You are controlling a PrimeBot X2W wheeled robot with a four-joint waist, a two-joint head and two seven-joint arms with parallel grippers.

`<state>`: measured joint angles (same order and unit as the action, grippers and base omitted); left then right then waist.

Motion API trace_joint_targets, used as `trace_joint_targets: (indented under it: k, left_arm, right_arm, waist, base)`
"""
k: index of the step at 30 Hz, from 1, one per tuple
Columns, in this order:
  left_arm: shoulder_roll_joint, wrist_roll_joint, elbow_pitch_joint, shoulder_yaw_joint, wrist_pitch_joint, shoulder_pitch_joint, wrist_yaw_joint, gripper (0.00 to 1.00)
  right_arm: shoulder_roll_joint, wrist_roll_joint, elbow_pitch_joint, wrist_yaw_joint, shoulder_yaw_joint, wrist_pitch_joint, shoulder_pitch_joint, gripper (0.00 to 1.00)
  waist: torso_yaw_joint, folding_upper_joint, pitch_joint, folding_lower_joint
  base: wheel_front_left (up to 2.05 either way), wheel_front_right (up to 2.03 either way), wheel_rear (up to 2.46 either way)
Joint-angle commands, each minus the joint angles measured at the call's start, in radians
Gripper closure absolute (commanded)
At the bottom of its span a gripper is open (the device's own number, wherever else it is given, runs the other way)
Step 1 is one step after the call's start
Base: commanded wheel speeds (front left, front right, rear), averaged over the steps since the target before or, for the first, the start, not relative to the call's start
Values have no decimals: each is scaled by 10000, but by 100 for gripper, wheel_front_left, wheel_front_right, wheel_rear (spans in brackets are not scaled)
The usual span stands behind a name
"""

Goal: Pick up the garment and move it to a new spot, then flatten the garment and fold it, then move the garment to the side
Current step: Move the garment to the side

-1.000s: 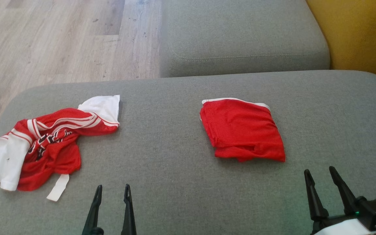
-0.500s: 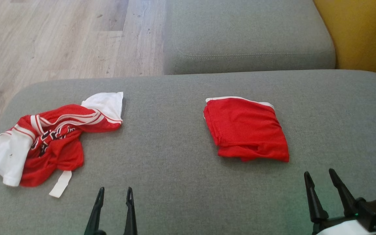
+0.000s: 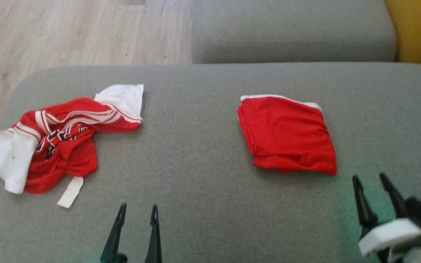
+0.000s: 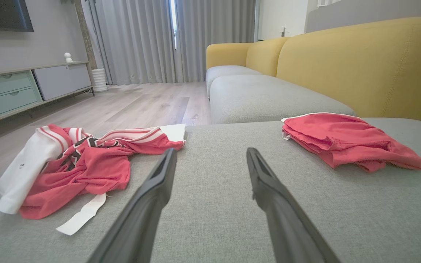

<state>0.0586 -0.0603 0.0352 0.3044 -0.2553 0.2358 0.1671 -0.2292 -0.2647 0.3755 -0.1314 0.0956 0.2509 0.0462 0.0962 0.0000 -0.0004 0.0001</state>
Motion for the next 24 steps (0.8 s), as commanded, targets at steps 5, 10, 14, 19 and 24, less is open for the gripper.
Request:
trace_joint_targets:
  k: [5, 10, 14, 19, 24]
  left_arm:
    - [-83, 127, -443, -13, -65, -854, 126, 0]
    - [-83, 90, -435, 261, -65, -1288, 233, 0]
    - [-83, 22, -389, 461, -65, -1631, 399, 0]
    - [-83, -29, -321, 681, -65, -1844, 538, 0]
    - [-83, -80, -256, 778, -65, -2011, 665, 0]
  right_arm:
    - [-693, -839, 603, 7, 310, -623, -1863, 0]
    - [-1304, -1351, 1600, 7, 857, -1655, -3182, 0]
    - [-1508, -2185, 2144, 7, 1583, -2239, -4170, 0]
    - [-1679, -2913, 2734, 7, 2226, -2555, -4791, 0]
    - [-1709, -3508, 3273, 7, 2910, -2792, -5196, 87]
  waist:
    - [169, 0, 834, -1]
    - [366, 0, 1406, -1]
    - [503, 0, 1855, -1]
    - [577, 0, 2079, -1]
    - [553, 0, 2225, -1]
  base:
    - [0, 0, 0]
    - [0, 0, 0]
    - [0, 0, 0]
    - [0, 0, 0]
    - [0, 0, 0]
